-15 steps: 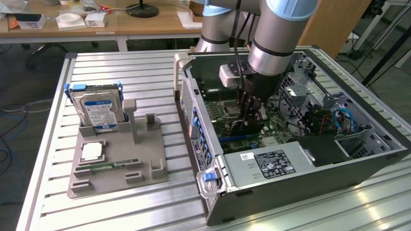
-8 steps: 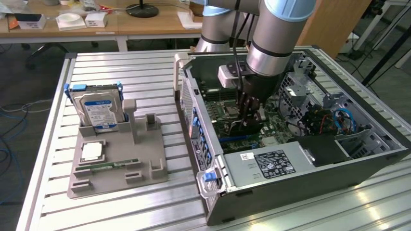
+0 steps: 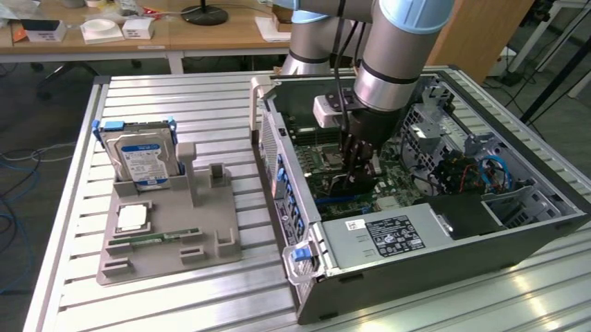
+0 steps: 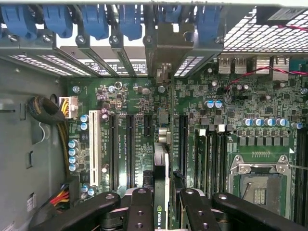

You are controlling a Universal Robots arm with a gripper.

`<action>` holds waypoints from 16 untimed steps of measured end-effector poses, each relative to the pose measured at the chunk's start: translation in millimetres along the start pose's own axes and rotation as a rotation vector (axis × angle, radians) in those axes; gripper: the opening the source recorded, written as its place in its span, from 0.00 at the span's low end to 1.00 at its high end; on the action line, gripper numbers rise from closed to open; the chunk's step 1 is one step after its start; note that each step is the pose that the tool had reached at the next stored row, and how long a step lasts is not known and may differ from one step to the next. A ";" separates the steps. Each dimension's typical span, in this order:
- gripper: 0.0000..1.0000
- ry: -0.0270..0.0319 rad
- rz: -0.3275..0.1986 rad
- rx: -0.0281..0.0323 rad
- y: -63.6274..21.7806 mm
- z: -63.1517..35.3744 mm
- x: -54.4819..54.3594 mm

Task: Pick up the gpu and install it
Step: 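Insert the gpu into the slot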

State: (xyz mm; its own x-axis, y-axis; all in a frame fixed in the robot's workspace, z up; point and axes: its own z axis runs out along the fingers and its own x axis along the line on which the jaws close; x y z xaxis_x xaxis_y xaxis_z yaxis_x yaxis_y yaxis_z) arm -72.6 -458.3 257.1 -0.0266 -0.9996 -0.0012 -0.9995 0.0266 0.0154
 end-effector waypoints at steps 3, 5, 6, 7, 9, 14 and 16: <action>0.26 0.0008 0.000 -0.0002 0.0 2.3 0.0; 0.26 0.0010 0.000 -0.0003 0.0 2.6 0.0; 0.26 0.0009 0.000 -0.0002 0.1 2.7 -0.1; 0.26 0.0007 0.000 -0.0002 0.1 2.9 -0.2; 0.26 0.0006 0.000 0.0000 0.2 2.9 -0.5; 0.26 0.0001 0.000 0.0002 2.0 3.1 -0.9; 0.26 0.0004 0.000 0.0000 2.1 3.0 -1.1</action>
State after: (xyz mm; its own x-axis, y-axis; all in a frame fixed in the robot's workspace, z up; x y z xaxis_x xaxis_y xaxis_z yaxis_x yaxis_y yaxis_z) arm -74.7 -457.1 254.1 -0.0264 -0.9997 -0.0008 -0.9995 0.0264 0.0154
